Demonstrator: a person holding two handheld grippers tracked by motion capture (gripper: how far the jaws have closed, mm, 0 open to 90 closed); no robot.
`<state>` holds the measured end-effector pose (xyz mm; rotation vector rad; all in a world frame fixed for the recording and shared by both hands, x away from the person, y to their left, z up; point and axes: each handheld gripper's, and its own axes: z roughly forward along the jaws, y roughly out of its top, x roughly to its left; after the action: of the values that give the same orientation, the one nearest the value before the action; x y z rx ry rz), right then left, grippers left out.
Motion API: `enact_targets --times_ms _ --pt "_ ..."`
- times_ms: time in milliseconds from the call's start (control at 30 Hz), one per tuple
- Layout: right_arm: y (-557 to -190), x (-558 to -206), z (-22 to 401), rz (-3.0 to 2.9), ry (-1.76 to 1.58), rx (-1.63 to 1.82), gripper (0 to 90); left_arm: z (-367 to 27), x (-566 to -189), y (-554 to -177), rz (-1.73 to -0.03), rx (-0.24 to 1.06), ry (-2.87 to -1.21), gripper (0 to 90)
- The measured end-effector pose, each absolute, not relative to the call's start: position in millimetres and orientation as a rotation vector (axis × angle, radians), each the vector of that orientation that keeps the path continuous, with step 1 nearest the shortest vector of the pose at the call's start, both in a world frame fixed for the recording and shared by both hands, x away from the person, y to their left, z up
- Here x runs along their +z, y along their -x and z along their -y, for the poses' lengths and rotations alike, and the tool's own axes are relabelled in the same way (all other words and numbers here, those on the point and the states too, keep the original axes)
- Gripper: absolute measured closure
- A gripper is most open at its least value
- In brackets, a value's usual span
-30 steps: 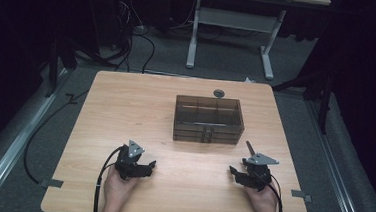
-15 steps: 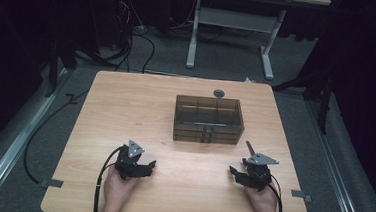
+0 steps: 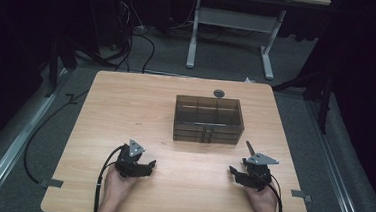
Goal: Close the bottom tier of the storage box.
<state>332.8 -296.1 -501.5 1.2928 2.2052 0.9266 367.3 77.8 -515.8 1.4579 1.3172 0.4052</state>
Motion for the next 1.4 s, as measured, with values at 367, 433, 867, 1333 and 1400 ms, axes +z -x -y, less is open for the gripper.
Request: enact_targets --times_ms 367,433,867,1333,1400 --pt "-332.7 -501.5 296.1 -2.205 -1.293 0.926 36.7 -61.4 -501.4 -366.2 -1.271 0.345 -1.474 27.1" --pt "-332.7 -501.5 296.1 -2.205 -1.293 0.926 36.7 -59.4 -497.7 -366.9 -1.263 0.334 -1.469 27.7" --pt "-332.7 -501.5 296.2 -2.206 -1.293 0.927 36.7 -40.8 -476.7 -368.0 -1.194 0.261 -1.515 25.3" --pt "-332.7 -501.6 296.2 -2.206 -1.294 0.927 36.7 -13.1 -454.2 -375.7 -1.124 0.259 -1.535 23.9" --pt "-332.7 -501.5 296.2 -2.206 -1.294 0.927 36.7 -10.1 -448.3 -377.2 -1.108 0.25 -1.526 24.1"
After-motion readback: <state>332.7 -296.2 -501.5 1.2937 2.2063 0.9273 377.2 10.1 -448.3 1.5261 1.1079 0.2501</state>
